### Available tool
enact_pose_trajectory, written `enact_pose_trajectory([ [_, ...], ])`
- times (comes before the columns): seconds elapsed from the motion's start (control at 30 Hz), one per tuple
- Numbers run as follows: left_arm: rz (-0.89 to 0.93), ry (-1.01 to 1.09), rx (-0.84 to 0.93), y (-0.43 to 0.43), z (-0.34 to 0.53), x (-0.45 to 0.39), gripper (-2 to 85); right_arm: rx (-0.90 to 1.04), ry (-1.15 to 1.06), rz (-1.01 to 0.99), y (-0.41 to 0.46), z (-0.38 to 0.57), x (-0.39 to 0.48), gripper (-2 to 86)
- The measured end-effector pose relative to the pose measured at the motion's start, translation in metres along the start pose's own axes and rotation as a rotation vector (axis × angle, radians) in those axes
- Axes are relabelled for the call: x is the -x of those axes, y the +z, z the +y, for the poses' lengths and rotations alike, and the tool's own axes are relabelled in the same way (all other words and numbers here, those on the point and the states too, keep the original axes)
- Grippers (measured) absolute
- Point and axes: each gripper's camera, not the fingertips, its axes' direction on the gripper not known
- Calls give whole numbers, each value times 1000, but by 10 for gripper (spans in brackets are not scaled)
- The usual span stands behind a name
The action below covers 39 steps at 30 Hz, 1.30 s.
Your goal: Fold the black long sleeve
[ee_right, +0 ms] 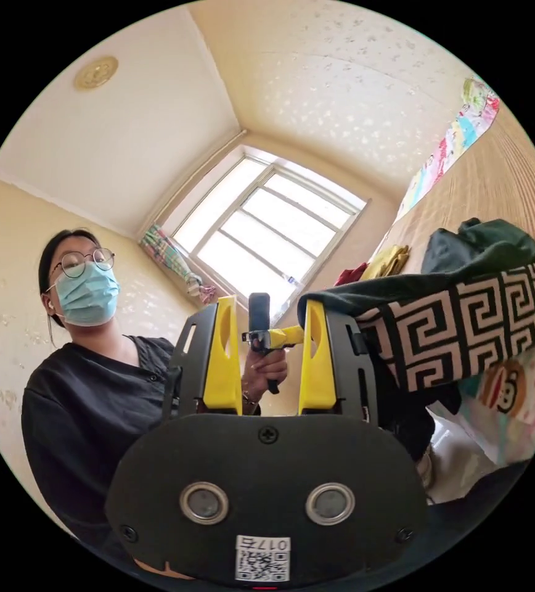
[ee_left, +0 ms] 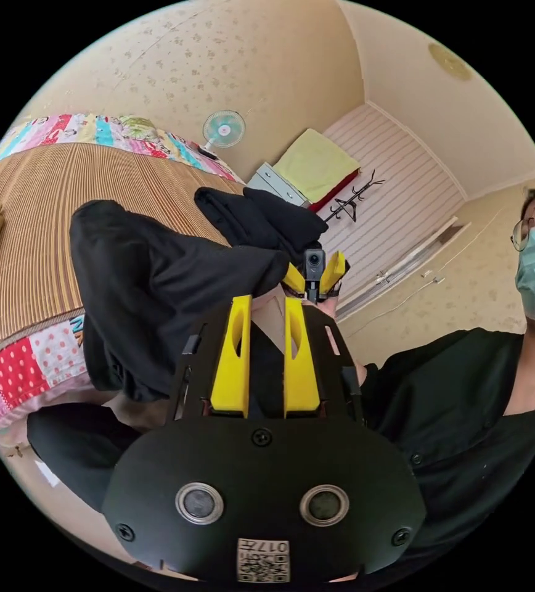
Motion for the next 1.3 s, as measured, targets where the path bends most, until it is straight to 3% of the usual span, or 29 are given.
enact_pose_trajectory([
  [0.1,-128,32,-58,1,7,-25,102,43,13,-124,24,-9,-4,169],
  [0.27,-312,80,-134,-4,22,-59,108,93,18,-164,58,-8,-3,187],
  [0.5,-411,65,-151,2,44,-76,96,89,28,-226,95,2,-6,194],
  [0.73,-170,148,-188,-15,57,-73,6,40,33,-285,109,21,-5,183],
  [0.8,105,221,-291,-49,60,-67,-3,20,10,-311,97,27,3,168],
  [0.87,209,257,-337,-74,55,-65,-5,10,-29,-298,86,34,15,138],
  [0.93,246,331,-378,-101,48,-74,-6,-41,-62,-202,71,48,29,114],
  [1.1,338,501,-503,-170,15,-109,-7,-181,-178,325,56,105,69,78],
  [1.2,391,554,-542,-191,-5,-127,-7,-124,-270,544,93,133,80,93],
  [1.3,406,563,-561,-200,-19,-142,-7,-3,-376,637,149,157,81,117],
])
